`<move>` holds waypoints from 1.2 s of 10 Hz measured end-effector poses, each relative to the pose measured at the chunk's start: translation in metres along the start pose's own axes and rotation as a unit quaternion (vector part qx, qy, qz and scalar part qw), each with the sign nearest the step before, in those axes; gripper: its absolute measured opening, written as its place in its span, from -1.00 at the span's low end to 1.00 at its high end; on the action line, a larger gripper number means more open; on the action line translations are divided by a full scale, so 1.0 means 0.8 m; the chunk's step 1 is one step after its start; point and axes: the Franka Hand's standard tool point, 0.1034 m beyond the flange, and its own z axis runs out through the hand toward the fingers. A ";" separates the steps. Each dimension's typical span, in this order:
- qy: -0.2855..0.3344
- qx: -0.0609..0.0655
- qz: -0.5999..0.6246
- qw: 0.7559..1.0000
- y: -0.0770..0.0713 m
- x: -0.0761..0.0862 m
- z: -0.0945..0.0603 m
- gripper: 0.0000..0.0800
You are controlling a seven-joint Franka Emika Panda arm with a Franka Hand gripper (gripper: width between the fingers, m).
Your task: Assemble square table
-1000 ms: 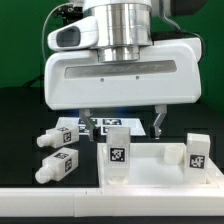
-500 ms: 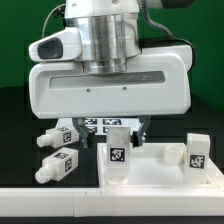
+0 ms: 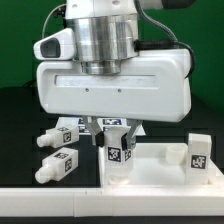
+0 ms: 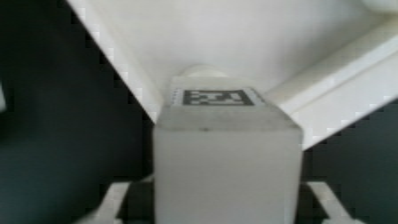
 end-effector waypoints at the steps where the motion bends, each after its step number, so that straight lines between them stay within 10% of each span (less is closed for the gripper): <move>1: 0.003 0.000 0.062 0.998 0.001 0.001 0.000 -0.29; 7: 0.014 0.015 0.391 0.920 0.011 -0.003 0.001 -0.29; 8: 0.014 0.015 0.366 0.931 0.011 -0.004 0.002 0.10; 12: 0.024 -0.004 0.033 0.999 -0.007 -0.014 0.001 0.59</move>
Offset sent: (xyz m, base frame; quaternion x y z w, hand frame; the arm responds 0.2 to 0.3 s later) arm 0.0004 0.0214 -0.0092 0.0522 0.0062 0.3448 0.9372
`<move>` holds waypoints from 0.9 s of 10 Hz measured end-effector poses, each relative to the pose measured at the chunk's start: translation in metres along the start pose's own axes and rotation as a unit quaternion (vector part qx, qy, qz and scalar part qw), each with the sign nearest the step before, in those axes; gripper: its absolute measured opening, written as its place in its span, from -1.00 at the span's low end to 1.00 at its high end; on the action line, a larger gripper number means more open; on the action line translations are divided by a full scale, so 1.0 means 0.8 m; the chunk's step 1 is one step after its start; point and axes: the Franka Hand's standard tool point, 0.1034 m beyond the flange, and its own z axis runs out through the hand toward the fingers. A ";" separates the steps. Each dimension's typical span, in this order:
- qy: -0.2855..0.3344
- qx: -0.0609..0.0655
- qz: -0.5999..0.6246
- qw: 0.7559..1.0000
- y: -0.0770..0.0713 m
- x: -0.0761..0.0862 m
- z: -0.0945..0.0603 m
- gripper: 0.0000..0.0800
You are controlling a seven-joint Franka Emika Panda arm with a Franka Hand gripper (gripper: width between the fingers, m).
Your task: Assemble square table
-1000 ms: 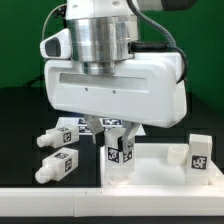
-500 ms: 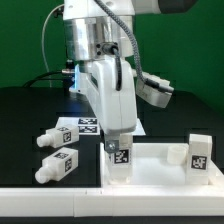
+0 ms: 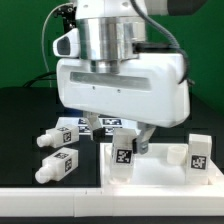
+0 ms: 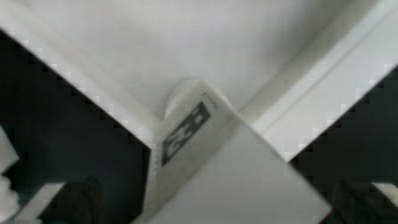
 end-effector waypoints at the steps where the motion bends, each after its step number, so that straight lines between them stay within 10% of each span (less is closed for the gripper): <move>1: 0.000 -0.001 -0.041 0.999 0.002 0.001 0.001 0.62; 5: 0.012 -0.022 -0.310 0.950 -0.003 0.000 0.001 0.62; 9: 0.012 -0.018 -0.227 0.974 -0.002 0.001 0.002 -0.29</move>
Offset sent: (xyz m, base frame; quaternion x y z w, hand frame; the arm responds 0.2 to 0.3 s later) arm 0.0003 0.0146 0.0059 -0.0540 0.0645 -0.4596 0.8841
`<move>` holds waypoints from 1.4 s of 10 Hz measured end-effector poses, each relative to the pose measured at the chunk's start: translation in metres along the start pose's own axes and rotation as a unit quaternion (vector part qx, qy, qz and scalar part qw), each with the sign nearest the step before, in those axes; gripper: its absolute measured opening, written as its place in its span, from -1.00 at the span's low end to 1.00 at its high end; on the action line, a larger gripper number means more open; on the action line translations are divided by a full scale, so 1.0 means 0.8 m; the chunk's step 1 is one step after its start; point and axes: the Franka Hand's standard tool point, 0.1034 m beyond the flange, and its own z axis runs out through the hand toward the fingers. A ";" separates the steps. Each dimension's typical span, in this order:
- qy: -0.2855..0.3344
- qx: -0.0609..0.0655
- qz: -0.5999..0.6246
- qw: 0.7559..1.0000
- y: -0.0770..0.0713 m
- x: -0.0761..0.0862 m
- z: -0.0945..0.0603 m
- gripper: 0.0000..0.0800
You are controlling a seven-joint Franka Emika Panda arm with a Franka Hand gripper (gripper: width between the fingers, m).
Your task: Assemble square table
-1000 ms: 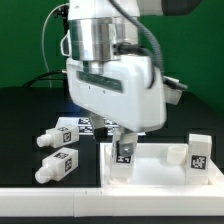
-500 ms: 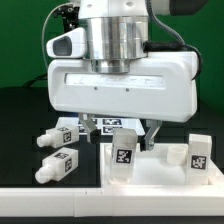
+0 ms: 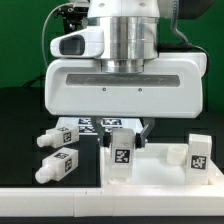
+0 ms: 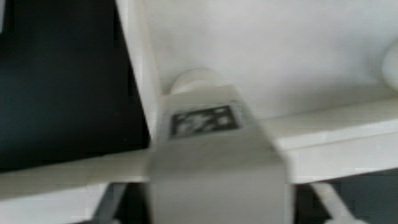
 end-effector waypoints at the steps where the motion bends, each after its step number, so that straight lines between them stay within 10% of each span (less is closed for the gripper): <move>1: 0.000 0.000 0.030 1.000 0.000 0.000 0.000 -0.29; 4: -0.001 0.002 0.222 0.975 0.005 0.001 0.001 -0.29; 8: -0.027 0.041 0.526 0.849 0.019 -0.001 0.003 -0.29; 10: -0.028 0.039 0.539 0.841 0.018 -0.001 0.003 -0.29; 12: -0.019 0.027 0.430 0.902 0.015 -0.001 0.002 0.34; 14: -0.014 0.027 0.247 0.968 0.002 -0.003 0.002 0.57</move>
Offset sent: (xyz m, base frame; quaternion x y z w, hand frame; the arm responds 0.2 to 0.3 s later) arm 0.0027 -0.0106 -0.0034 -0.0087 0.0055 0.2629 0.9648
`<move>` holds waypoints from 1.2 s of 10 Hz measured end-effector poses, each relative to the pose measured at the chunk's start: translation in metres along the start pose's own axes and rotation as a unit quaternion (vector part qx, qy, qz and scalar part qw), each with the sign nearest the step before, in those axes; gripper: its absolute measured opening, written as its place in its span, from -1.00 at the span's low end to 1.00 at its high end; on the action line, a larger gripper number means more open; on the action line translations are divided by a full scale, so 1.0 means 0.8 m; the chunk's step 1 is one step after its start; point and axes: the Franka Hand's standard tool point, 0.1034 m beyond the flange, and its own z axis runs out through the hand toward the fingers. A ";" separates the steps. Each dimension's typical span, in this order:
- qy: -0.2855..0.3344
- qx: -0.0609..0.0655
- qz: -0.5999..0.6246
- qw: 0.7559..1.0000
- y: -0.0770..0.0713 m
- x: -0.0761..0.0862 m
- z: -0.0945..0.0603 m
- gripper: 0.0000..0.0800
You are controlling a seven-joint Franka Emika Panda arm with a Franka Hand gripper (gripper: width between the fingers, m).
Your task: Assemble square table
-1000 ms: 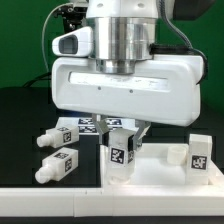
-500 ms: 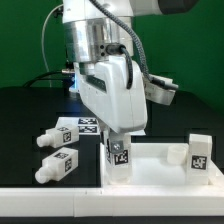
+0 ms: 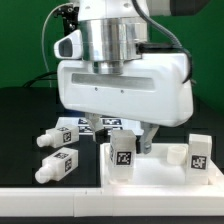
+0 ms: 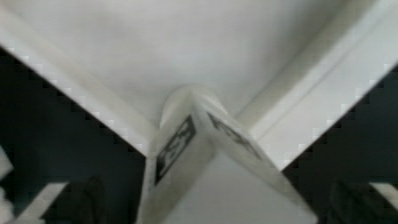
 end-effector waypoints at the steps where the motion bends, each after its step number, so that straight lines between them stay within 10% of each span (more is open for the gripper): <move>1: -0.003 -0.002 -0.064 0.998 0.000 -0.005 0.000 0.61; 7: 0.009 -0.014 -0.307 0.952 -0.002 -0.001 0.000 0.62; 9: 0.009 -0.013 -0.287 0.958 -0.002 -0.001 0.000 0.33; 10: 0.009 -0.013 -0.240 0.971 -0.001 -0.001 0.000 -0.13; 12: 0.012 -0.013 -0.155 0.988 0.000 0.001 0.000 -0.28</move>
Offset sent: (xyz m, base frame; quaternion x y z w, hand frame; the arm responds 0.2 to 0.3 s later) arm 0.0000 0.0000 0.0000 0.0000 0.0000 -0.2571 0.9664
